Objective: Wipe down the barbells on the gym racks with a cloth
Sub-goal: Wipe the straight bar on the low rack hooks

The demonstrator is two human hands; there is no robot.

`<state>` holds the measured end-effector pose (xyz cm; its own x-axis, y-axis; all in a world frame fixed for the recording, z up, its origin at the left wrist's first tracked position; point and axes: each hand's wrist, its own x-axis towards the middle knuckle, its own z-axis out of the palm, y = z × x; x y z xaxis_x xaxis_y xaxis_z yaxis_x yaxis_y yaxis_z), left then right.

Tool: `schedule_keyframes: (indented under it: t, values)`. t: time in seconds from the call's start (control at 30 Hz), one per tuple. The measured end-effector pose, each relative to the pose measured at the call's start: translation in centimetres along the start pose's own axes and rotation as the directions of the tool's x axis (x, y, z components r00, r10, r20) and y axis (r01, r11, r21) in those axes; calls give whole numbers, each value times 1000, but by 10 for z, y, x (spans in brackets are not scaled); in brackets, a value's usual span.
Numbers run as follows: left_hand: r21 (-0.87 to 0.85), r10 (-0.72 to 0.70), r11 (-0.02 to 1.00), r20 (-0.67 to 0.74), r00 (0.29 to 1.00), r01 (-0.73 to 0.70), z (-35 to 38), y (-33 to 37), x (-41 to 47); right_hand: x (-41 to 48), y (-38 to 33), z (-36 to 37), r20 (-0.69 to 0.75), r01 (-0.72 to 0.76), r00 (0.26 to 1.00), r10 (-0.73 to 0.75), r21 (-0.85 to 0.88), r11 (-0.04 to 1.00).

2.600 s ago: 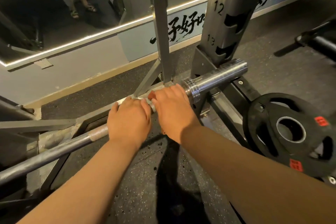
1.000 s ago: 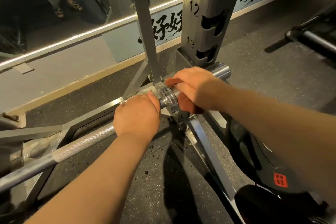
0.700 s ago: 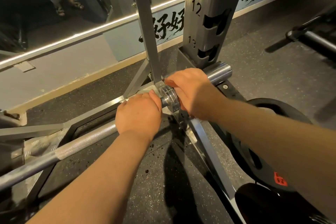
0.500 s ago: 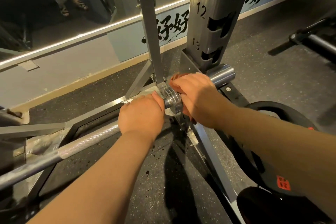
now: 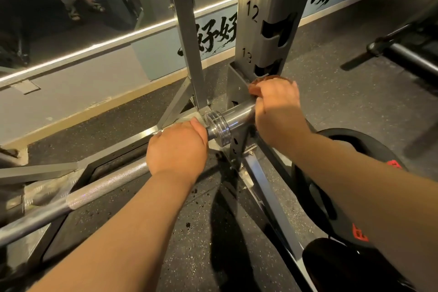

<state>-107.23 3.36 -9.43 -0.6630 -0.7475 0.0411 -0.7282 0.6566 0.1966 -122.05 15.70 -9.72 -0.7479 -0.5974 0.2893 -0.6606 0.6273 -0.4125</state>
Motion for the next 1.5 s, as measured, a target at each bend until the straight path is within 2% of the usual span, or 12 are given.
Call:
schedule_keyframes:
  t: [0.2,0.33,0.47,0.67,0.77,0.83,0.93,1.13,1.27,1.37,1.4,1.5]
  values:
    - [-55,-45,997,25,999,46,-7,0,-1,-4,5,-9,244,394,886,-396,56,917]
    - [-17,-12,1000,29,1000,13,-10,2,-3,-2,34,-19,94,142,985,-144,28,989]
    - [14,-2,1000,36,999,1,-9,2,-2,-17,-7,6,-64,-101,992,104,57,993]
    - [22,36,999,52,998,-37,-10,0,-2,-35,-11,8,96,99,988,-119,187,977]
    - [42,44,998,61,997,-46,-9,0,-3,-30,2,2,-34,10,999,-3,188,982]
    - [47,51,997,61,997,-54,-10,2,-5,-22,-5,7,-94,-173,972,213,321,931]
    - [55,50,997,53,997,-53,-7,1,-5,-12,-43,13,-33,-455,838,544,508,732]
    - [78,35,996,23,999,-37,-2,1,-3,-31,-73,25,149,-526,815,560,598,605]
    - [44,33,998,16,999,-34,-5,2,-3,-10,-62,11,152,-544,660,736,772,329]
    - [54,40,998,8,999,-40,-3,1,-2,-20,-72,16,205,-534,640,741,812,237]
    - [65,42,997,10,999,-43,-1,-1,-1,-28,-78,20,246,-550,657,713,803,230]
    - [81,56,995,-2,998,-55,1,-2,-1,-44,-90,24,269,-643,701,661,639,422]
